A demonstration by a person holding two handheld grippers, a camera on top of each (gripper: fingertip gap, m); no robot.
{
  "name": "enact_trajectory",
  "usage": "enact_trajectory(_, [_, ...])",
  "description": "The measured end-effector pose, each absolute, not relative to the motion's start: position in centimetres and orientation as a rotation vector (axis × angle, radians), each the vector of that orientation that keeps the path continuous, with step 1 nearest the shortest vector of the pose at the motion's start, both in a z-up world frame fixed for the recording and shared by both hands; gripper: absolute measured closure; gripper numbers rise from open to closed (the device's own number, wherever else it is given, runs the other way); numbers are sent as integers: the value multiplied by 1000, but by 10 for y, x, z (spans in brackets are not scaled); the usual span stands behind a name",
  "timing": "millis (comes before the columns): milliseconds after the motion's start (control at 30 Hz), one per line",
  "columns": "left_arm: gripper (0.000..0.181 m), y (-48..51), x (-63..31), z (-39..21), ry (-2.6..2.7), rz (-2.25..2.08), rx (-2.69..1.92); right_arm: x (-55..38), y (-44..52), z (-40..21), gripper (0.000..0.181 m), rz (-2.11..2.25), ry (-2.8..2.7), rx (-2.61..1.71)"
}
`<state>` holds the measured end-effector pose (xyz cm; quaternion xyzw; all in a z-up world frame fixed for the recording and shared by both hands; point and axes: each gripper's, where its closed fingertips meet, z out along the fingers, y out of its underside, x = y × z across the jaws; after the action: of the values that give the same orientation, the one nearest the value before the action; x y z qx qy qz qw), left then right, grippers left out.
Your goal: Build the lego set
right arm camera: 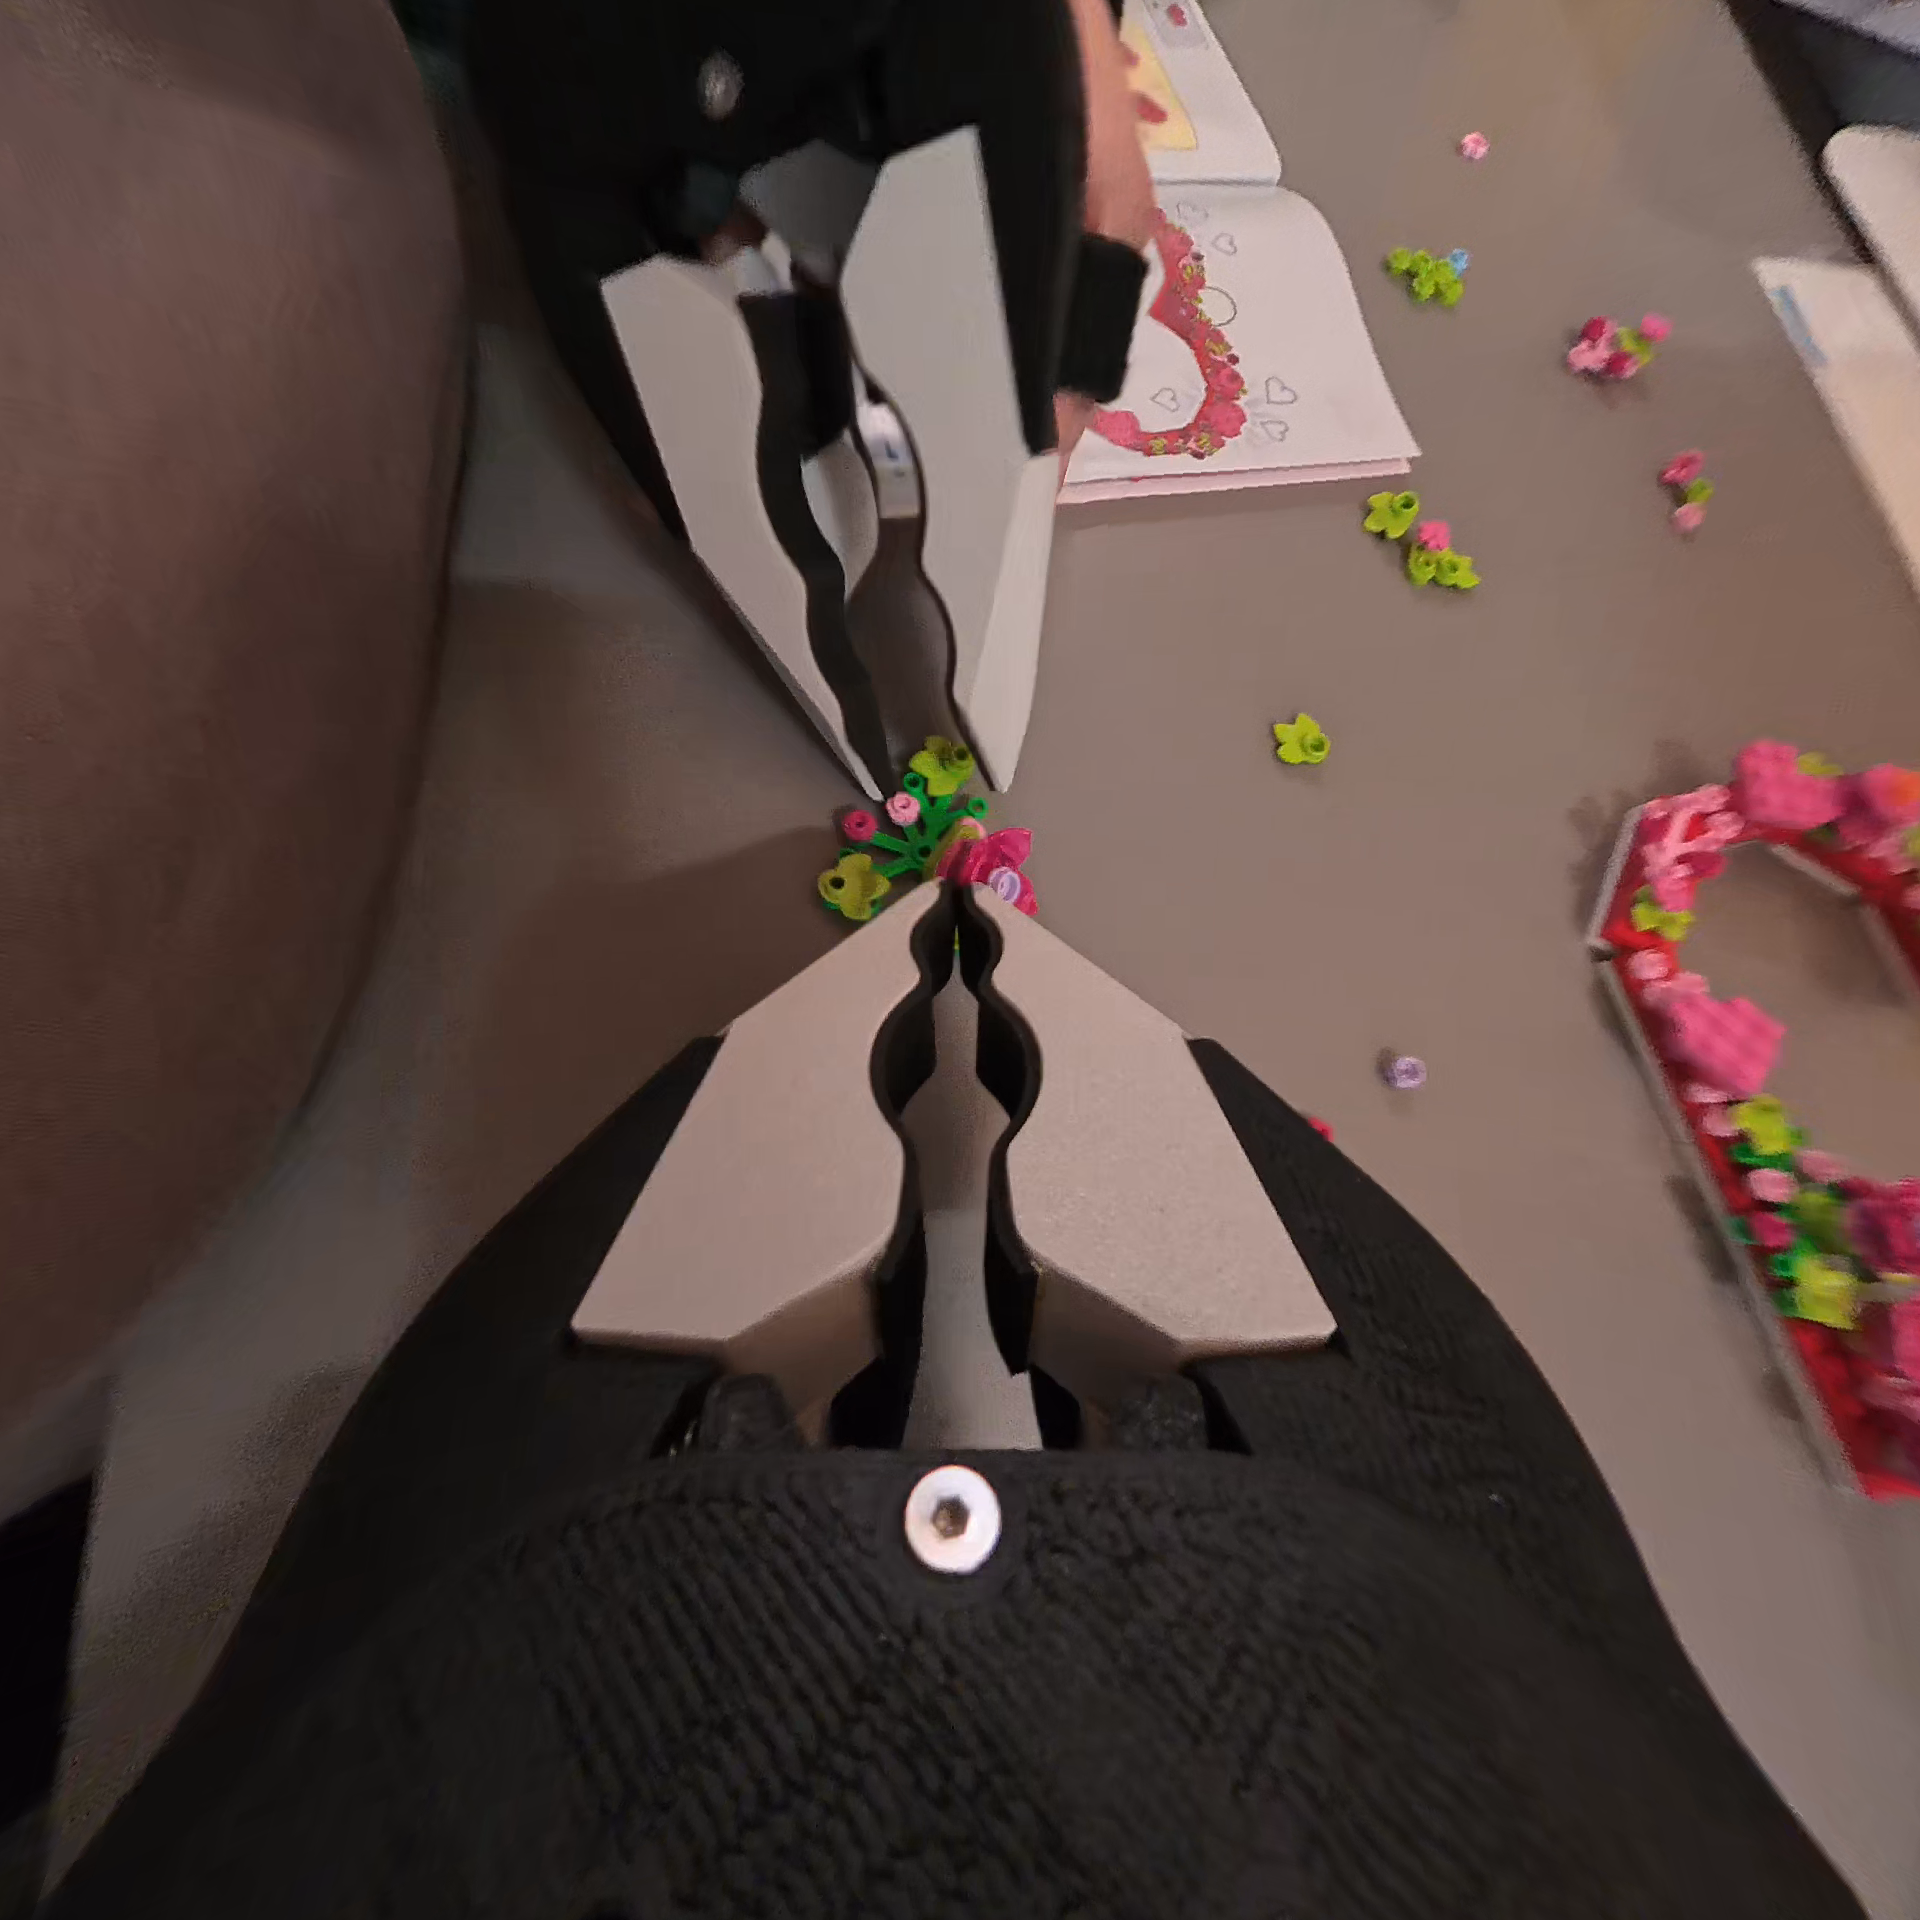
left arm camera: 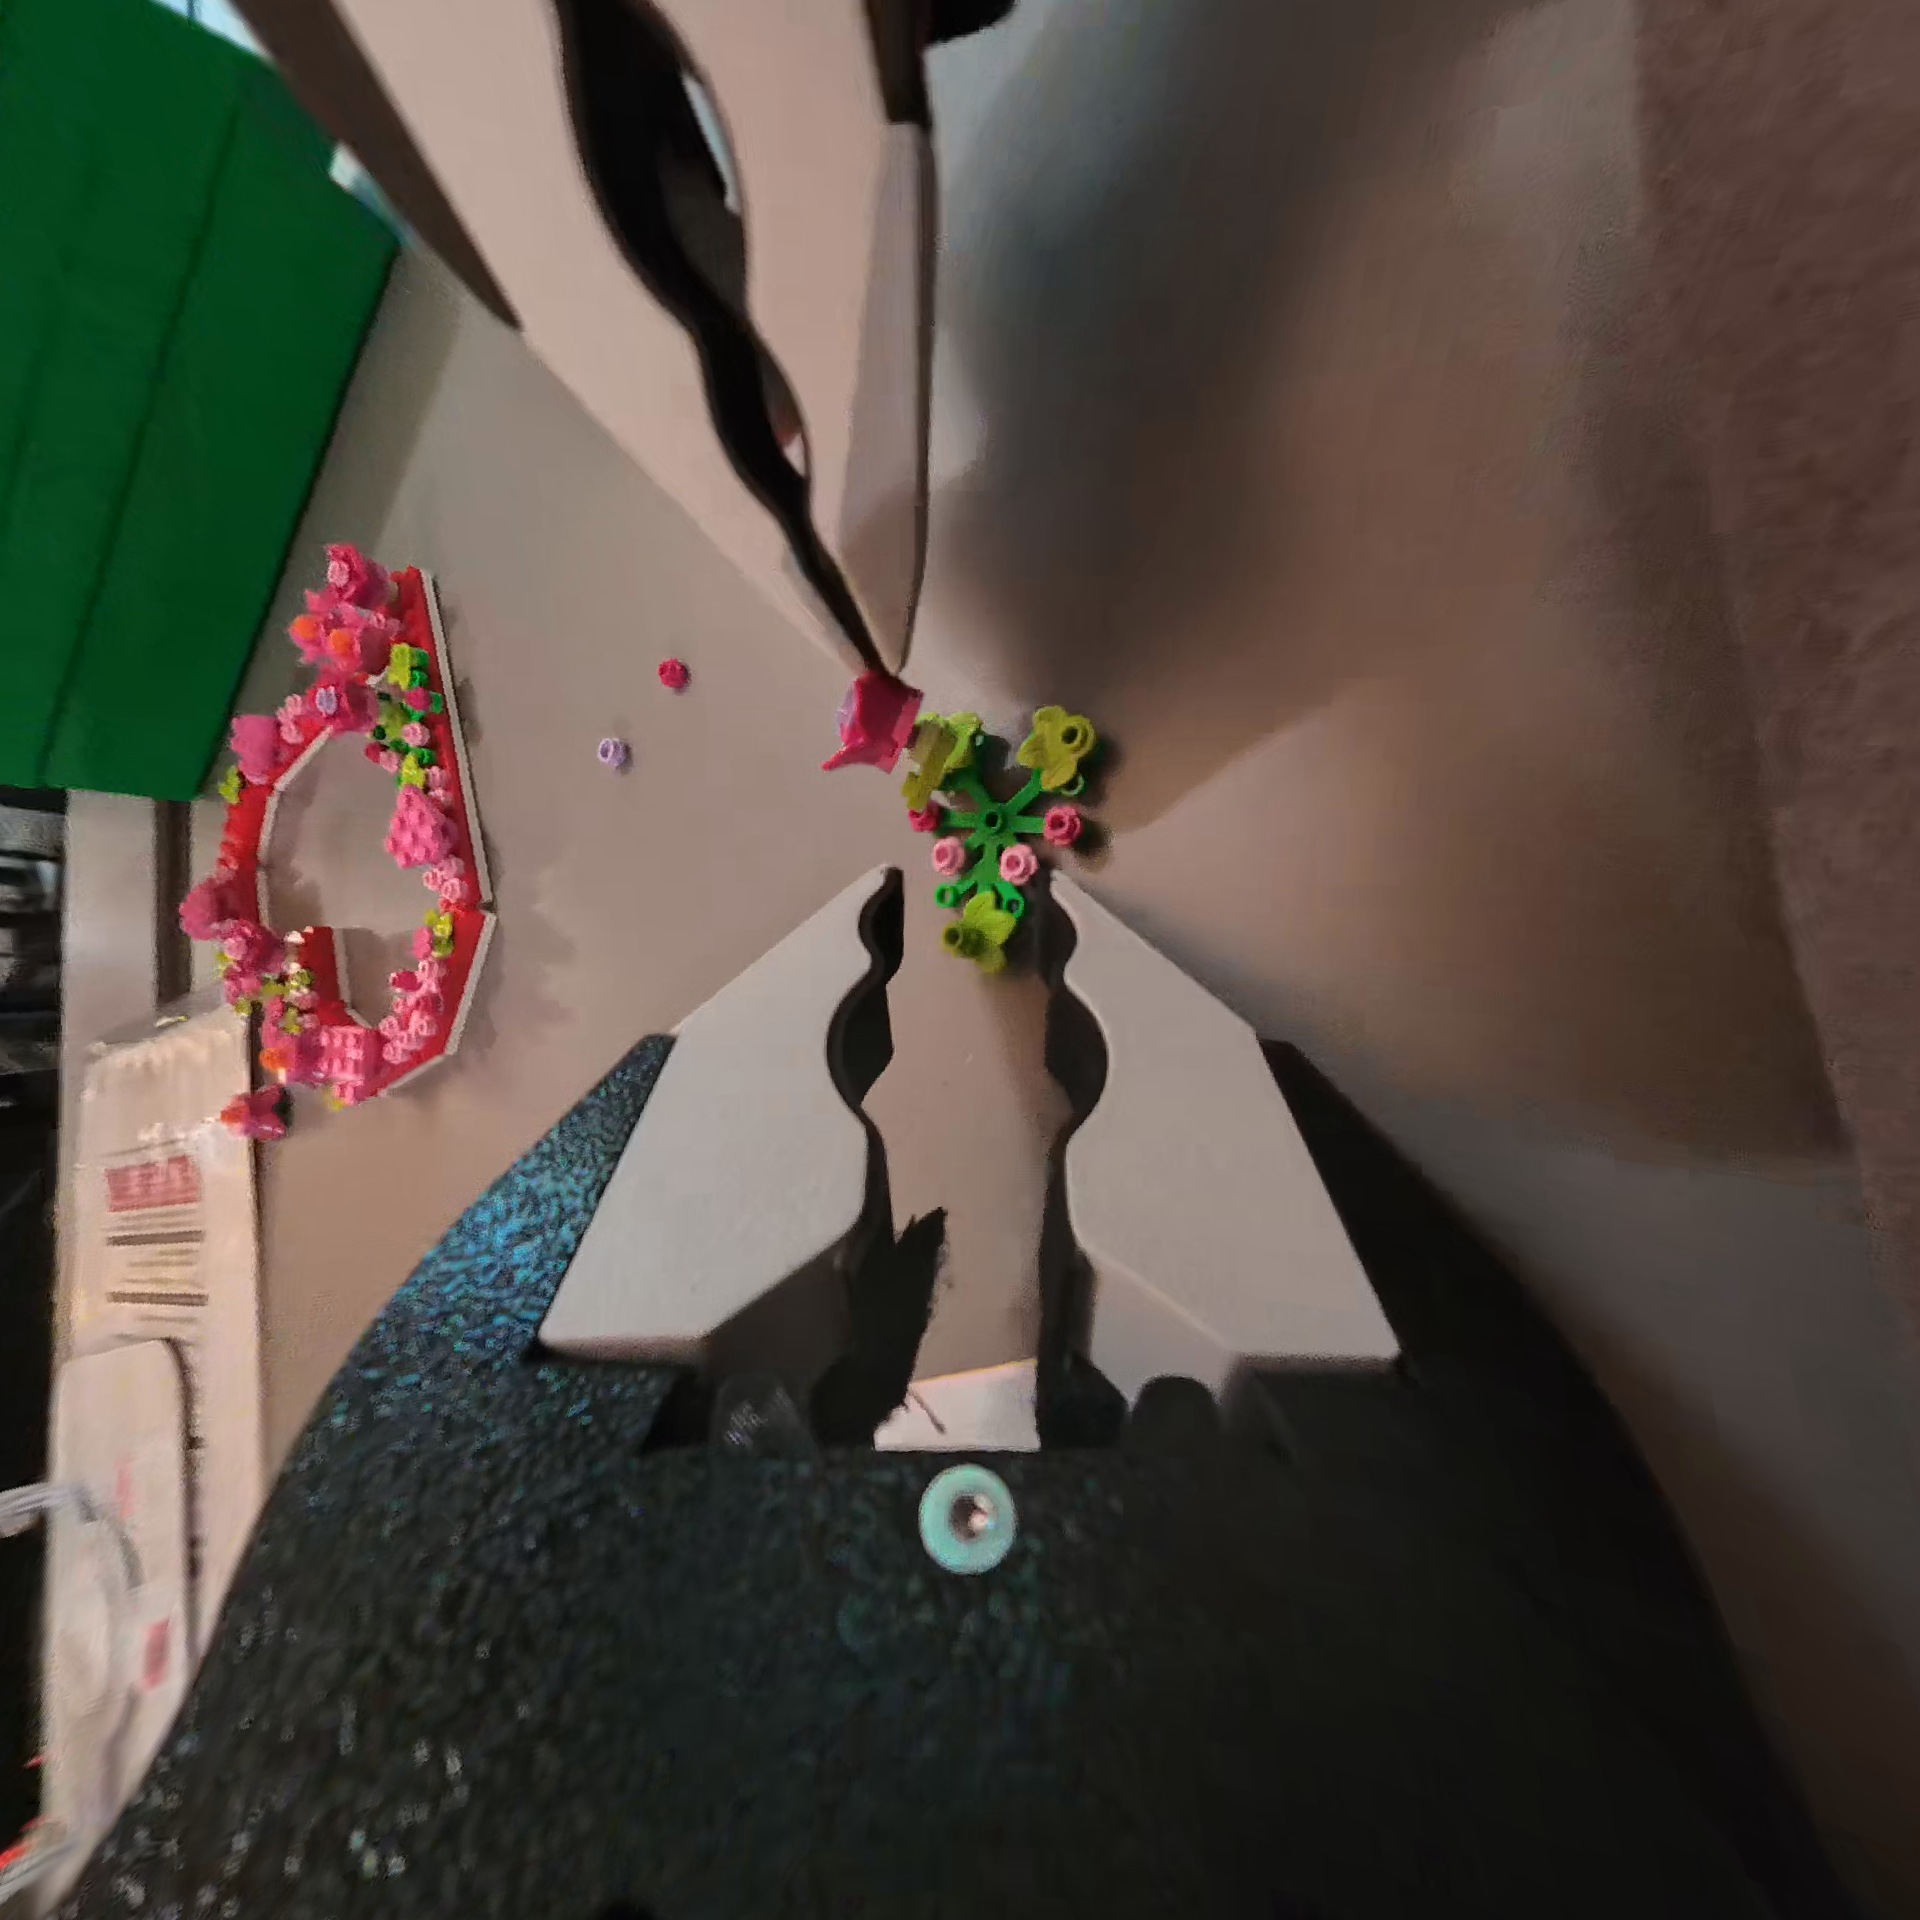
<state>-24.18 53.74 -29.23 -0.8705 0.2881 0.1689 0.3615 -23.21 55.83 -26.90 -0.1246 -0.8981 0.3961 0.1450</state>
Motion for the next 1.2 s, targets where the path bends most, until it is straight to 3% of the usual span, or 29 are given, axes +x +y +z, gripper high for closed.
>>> enact_trajectory(633, [158, 541, -245, -294, 573, 72, -2225, -223, 546, -279, 181, 441, -2452, 30])
enact_trajectory(967, [149, 539, -250, -292, 598, -46, -2250, -225, 548, -282, 181, 371, -2481, 27])
enact_trajectory(1200, [163, 537, -249, -298, 632, -33, -2262, -226, 546, -285, 181, 350, -2498, 30])
